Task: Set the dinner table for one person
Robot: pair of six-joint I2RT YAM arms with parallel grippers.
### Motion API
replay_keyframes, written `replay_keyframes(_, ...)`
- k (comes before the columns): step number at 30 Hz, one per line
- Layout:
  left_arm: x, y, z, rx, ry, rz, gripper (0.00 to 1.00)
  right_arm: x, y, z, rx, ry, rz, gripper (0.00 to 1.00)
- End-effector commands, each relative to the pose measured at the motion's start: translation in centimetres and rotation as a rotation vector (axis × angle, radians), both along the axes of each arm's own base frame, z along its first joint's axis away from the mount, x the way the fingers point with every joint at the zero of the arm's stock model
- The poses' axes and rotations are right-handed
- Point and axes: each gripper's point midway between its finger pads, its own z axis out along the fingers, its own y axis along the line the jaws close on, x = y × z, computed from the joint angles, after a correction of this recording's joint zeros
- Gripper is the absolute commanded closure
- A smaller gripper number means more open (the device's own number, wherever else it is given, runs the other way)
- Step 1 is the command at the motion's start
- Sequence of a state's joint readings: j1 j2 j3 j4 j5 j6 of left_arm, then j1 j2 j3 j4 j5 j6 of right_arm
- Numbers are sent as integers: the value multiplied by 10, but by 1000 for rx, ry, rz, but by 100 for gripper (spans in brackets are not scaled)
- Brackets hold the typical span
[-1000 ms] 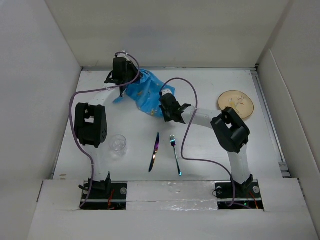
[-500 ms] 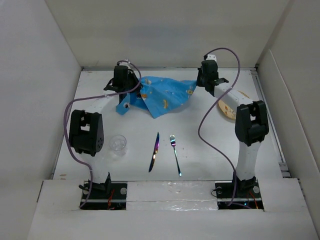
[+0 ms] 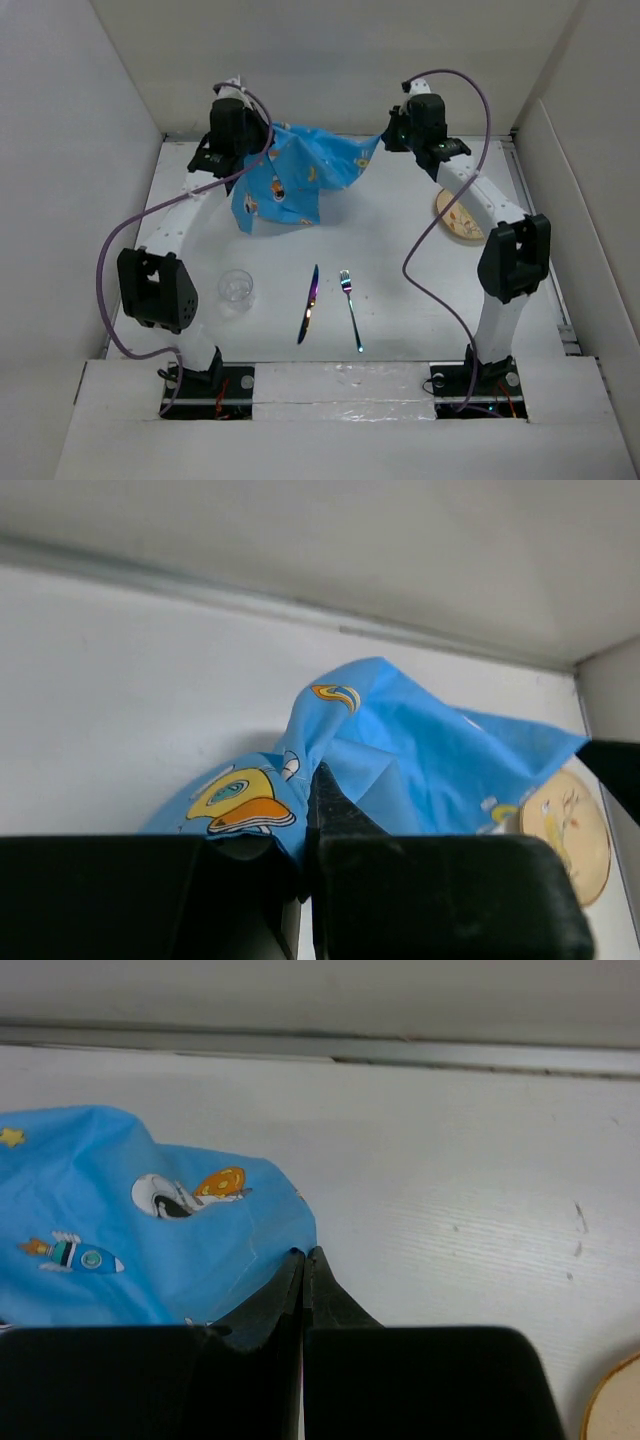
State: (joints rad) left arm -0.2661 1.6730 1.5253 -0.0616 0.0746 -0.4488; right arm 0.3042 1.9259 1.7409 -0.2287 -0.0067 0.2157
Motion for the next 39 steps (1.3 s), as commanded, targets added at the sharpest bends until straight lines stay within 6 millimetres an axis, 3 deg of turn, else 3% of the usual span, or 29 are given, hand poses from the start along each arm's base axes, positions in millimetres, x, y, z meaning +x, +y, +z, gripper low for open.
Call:
replay_keyframes(1, -22, 32, 114, 43, -237, 106, 100, -30, 25, 116, 72, -210, 146, 100)
replay_keyframes(4, -49, 42, 156, 13, -347, 125, 100, -38, 23, 149, 114, -283, 169, 100)
replay_keyframes(7, -80, 18, 153, -73, -383, 35, 100, -13, 5, 143, 125, -274, 134, 100)
replay_keyframes(8, -90, 10, 123, -79, -339, 12, 100, -5, 2, 128, 132, -232, 143, 100)
replay_keyframes(9, -99, -16, 116, -123, -358, -72, 100, 5, -4, 118, 140, -205, 137, 100)
replay_keyframes(10, -105, -29, 98, -143, -328, -109, 100, 29, -21, 82, 154, -134, 100, 100)
replay_keyframes(11, -102, -38, 55, -115, -244, -118, 100, 38, -27, 79, 168, -118, 94, 100)
replay_keyframes(12, -102, -47, 35, -89, -200, -133, 100, 47, -34, 67, 170, -93, 78, 100)
replay_keyframes(13, -100, -59, 20, -60, -167, -161, 100, 63, -45, 32, 168, -30, 48, 100)
replay_keyframes(14, -90, -67, -15, -22, -87, -178, 94, 70, -47, 38, 162, -30, 32, 100)
replay_keyframes(15, -87, -69, -32, 5, -35, -181, 90, 77, -55, 31, 154, -13, 7, 100)
replay_keyframes(16, -76, -74, -48, 24, 4, -184, 68, 82, -57, 26, 141, -3, -8, 100)
replay_keyframes(17, -72, -76, -57, 38, 22, -188, 56, 85, -60, 6, 122, 46, -26, 94)
replay_keyframes(18, -70, -76, -62, 49, 39, -187, 45, 87, -62, 11, 115, 33, -33, 84)
replay_keyframes(19, -66, -78, -61, 49, 41, -185, 38, 86, -65, 8, 109, 38, -47, 61)
replay_keyframes(20, -65, -79, -65, 57, 51, -185, 32, 86, -69, 21, 104, -3, -66, 50)
replay_keyframes(21, -64, -78, -62, 53, 44, -179, 32, 80, -70, 2, 95, 35, -70, 43)
replay_keyframes(23, -68, -71, -55, 43, 18, -148, 33, 73, -72, -3, 87, 38, -74, 37)
replay_keyframes(24, -67, -62, -53, 38, 8, -94, 33, 65, -74, 12, 88, 13, -75, 37)
replay_keyframes(25, -74, -57, -52, 32, 1, -82, 33, 53, -76, -16, 78, 70, -80, 37)
replay_keyframes(26, -77, -52, -51, 29, -6, -60, 33, 50, -77, -13, 83, 43, -89, 37)
replay_keyframes(27, -79, -46, -51, 1, -11, -20, 34, 37, -73, 8, 98, -1, -81, 39)
replay_keyframes(28, -91, -34, -59, -3, -10, 14, 35, 20, -74, -27, 106, 64, -91, 47)
replay_keyframes(30, -95, -16, -62, -14, -34, 108, 35, 8, -63, -21, 127, 7, -76, 63)
replay_keyframes(31, -99, -4, -69, -20, -24, 156, 35, -10, -55, -32, 121, 23, -69, 85)
replay_keyframes(33, -92, 32, -81, -16, 21, 266, 34, -19, -51, -39, 98, 21, -89, 93)
replay_keyframes(36, -81, 59, -102, -21, 117, 345, 34, -36, -54, -80, 53, 109, -119, 93)
replay_keyframes(37, -74, 79, -114, -25, 149, 399, 34, -40, -55, -90, 46, 131, -125, 85)
replay_keyframes(39, -65, 93, -123, -44, 170, 420, 34, -52, -57, -111, 36, 177, -121, 74)
